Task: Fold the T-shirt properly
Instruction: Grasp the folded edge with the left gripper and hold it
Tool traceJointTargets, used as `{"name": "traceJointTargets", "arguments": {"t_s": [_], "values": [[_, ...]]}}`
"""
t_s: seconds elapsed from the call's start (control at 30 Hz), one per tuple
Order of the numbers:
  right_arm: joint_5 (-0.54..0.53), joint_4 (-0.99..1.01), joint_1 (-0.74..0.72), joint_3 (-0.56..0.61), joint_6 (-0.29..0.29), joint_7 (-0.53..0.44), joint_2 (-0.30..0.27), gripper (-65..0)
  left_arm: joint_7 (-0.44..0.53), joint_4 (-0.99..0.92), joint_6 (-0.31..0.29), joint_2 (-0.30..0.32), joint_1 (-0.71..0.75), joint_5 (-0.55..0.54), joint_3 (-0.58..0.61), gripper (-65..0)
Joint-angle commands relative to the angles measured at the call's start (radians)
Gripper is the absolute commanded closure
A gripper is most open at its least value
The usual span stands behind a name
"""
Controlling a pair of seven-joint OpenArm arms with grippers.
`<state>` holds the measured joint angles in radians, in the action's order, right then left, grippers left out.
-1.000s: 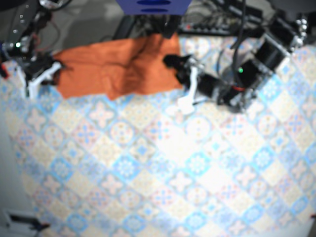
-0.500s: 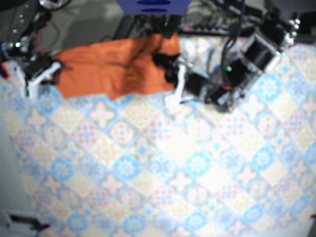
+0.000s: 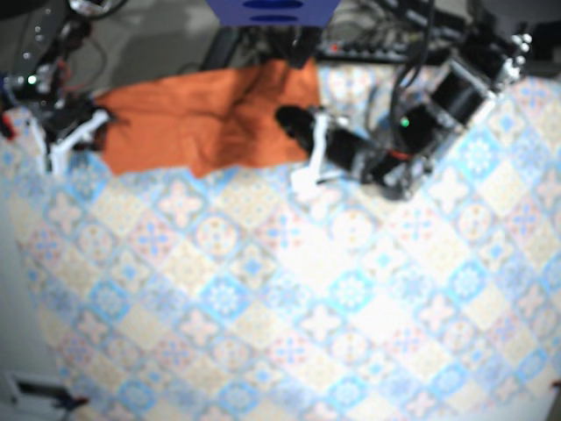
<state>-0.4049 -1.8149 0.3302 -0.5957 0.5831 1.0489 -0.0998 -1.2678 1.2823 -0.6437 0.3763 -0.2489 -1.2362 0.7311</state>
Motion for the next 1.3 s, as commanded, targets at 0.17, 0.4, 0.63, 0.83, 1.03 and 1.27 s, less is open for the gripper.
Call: {"name": "traceJointTargets", "arguments": {"t_s": [0.17,0.4,0.63,0.83,1.03,1.27], "values": [[-0.015,-0.015,-0.003,-0.003,0.004,-0.014,-0.011,-19.7,0.013,0.012,-0.006,-0.024,-0.056,-0.024,0.041,0.0],[-0.015,-0.015,-0.003,-0.003,0.004,-0.014,-0.005,-19.7,0.009,0.012,-0.006,-0.109,-0.106,-0.024,0.101,0.0],[-0.015,-0.015,-0.003,-0.003,0.004,-0.012,0.002,-19.7,0.010,0.012,-0.006,-0.116,-0.145,-0.024,0.157,0.0],[-0.015,-0.015,-0.003,-0.003,0.004,-0.012,0.002,-19.7,0.012,0.012,-0.006,-0.024,-0.146,-0.029,0.120,-8.8],[-0.015,-0.015,-0.003,-0.003,0.004,-0.014,0.002,-19.7,0.009,0.012,-0.006,0.025,-0.125,-0.032,0.048,-27.6],[-0.015,-0.015,-0.003,-0.003,0.004,-0.014,0.008,-19.7,0.012,0.012,-0.006,0.019,-0.088,-0.032,0.045,-41.8]]}}
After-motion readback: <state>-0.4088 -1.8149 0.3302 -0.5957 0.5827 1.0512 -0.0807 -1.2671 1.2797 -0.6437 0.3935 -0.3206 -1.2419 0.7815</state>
